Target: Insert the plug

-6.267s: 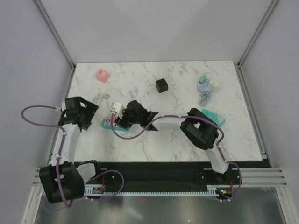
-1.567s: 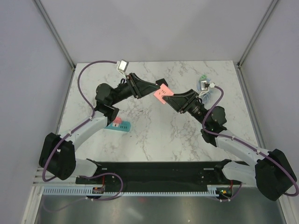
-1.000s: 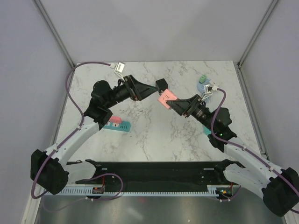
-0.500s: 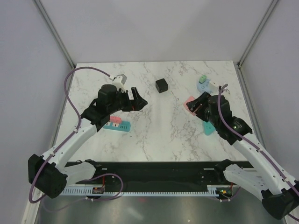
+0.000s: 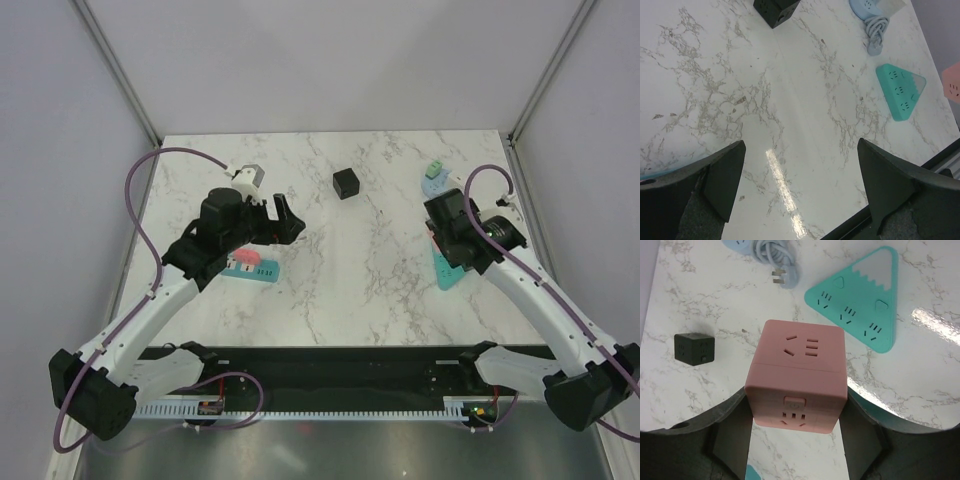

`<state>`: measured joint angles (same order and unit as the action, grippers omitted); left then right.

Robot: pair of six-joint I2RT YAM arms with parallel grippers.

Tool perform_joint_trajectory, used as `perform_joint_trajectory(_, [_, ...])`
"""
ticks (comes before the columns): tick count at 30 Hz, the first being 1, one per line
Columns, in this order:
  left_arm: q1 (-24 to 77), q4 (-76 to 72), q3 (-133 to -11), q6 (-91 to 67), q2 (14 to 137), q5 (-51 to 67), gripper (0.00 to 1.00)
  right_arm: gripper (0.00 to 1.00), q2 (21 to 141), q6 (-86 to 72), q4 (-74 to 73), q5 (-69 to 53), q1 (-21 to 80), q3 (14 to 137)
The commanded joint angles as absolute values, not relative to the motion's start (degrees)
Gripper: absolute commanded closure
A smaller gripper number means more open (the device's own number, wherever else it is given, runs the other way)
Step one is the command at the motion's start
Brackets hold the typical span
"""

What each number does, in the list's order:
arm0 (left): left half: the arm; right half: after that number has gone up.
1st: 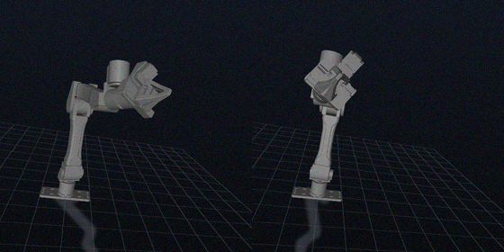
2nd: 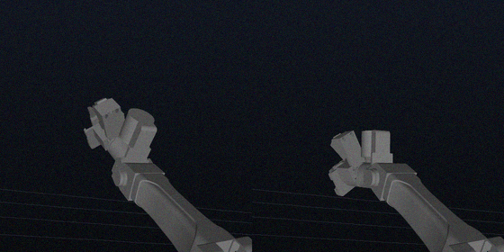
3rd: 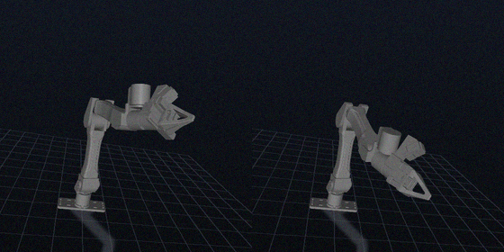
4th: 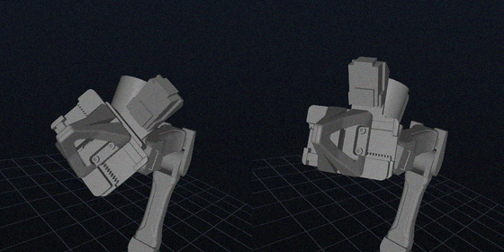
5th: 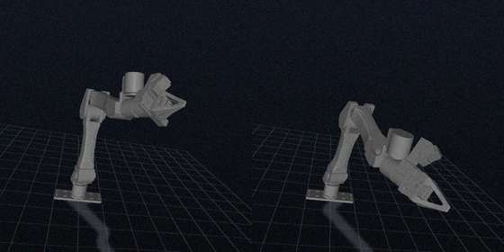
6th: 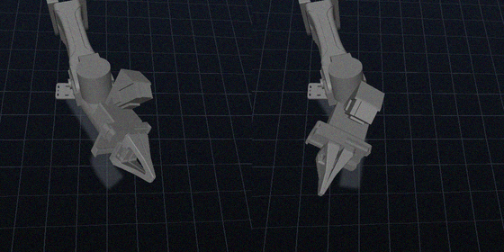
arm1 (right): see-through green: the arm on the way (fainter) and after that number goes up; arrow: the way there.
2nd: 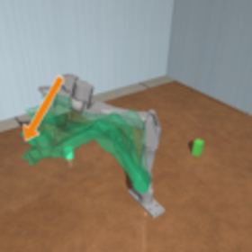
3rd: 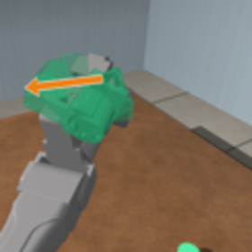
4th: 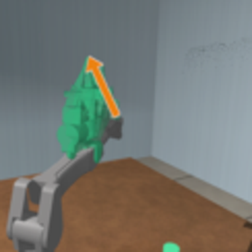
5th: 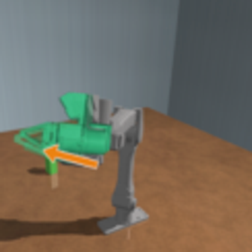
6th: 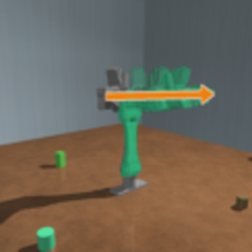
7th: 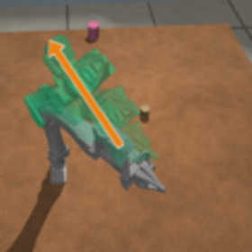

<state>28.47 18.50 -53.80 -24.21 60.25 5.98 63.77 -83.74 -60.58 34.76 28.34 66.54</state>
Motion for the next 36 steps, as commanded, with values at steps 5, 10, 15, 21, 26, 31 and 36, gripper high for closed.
perform_joint_trajectory(5, [28.6, 18.1, -52.5, -20.8, 58.2, 3.1, 0.0, 1.0, 68.4, -100.6, -64.1, 39.1, 28.3, 68.4])
perform_joint_trajectory(10, [28.7, 18.0, -52.1, -20.7, 58.1, 1.1, 0.0, 1.0, 76.9, -101.1, -64.0, 37.2, 25.6, 72.1])
perform_joint_trajectory(15, [28.6, 18.2, -52.2, -20.7, 58.4, 0.4, 0.0, 1.0, 84.5, -99.1, -65.3, 31.9, 22.1, 77.7])
perform_joint_trajectory(21, [28.6, 18.2, -52.2, -20.7, 58.4, 0.2, 0.0, 1.0, 86.8, -100.1, -64.0, 27.4, 17.9, 78.2])
perform_joint_trajectory(26, [28.6, 18.2, -52.1, -20.9, 58.0, 0.2, 0.0, 1.0, 91.2, -96.2, -61.9, 19.4, 12.8, 79.4])
perform_joint_trajectory(31, [28.6, 18.3, -52.0, -21.0, 57.9, -1.5, 0.0, 1.0, 95.6, -93.7, -61.7, 15.6, 11.1, 80.2])
perform_joint_trajectory(36, [28.6, 18.2, -51.9, -21.0, 57.3, -2.5, 0.0, 1.0, 96.3, -93.2, -60.8, 15.5, 10.6, 79.5])
